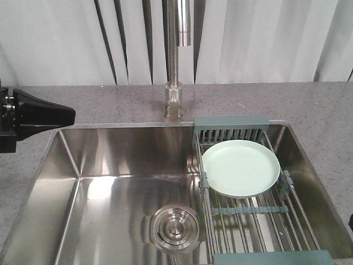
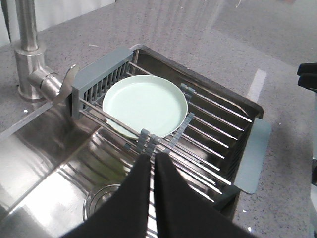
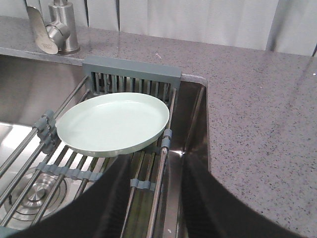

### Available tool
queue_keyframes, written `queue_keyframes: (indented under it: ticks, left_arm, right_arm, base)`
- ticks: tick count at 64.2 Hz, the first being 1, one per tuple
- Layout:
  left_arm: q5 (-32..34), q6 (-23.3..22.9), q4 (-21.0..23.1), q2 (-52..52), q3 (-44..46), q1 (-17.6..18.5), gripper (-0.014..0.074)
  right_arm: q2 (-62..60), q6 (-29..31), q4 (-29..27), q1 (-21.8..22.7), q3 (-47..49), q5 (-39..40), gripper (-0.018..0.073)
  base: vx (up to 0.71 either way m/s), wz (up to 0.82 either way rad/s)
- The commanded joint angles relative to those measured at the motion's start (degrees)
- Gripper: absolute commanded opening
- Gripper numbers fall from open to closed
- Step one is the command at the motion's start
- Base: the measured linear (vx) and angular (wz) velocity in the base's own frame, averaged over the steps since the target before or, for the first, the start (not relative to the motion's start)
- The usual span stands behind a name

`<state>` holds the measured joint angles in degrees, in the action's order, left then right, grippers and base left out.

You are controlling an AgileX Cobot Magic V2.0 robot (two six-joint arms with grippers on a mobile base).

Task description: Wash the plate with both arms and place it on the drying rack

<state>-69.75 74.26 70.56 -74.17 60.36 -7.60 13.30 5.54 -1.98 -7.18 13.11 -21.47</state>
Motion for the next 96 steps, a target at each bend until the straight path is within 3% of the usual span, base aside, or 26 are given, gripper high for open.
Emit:
queue_keyframes:
  ticks: [1, 30, 44, 71, 96]
  left_arm:
    - [-1.62, 0.74, 5.33, -1.12, 4.01, 2.13, -0.0007]
    - [-1.92, 0.33, 5.08, -22.78, 21.35, 14.42, -0.0007]
    - [-1.91, 0.28, 1.63, -33.92, 30.73, 19.51, -0.0007]
    - [-1.43, -1.21, 1.31, -46.75, 44.10, 23.31, -0.0007]
    - [10.00, -1.24, 1.76, -48.46, 46.53, 23.55, -0.0007]
  right_arm:
    - [0.54, 0.14, -0.03, 0.24, 1.41, 3.99, 0.0256]
    - [0.54, 0.14, -0.03, 0.24, 1.41, 3.96, 0.0256]
    - [0.54, 0.14, -0.03, 0.24, 1.41, 3.96, 0.0256]
    - [0.54, 0.14, -0.03, 0.24, 1.41, 3.96, 0.0256]
    - [0.54, 0.14, -0.03, 0.24, 1.41, 3.96, 0.0256]
  base:
    - [0.00, 0.00]
    - [0.00, 0.00]
    - [0.00, 0.00]
    - [0.00, 0.00]
    - [0.00, 0.00]
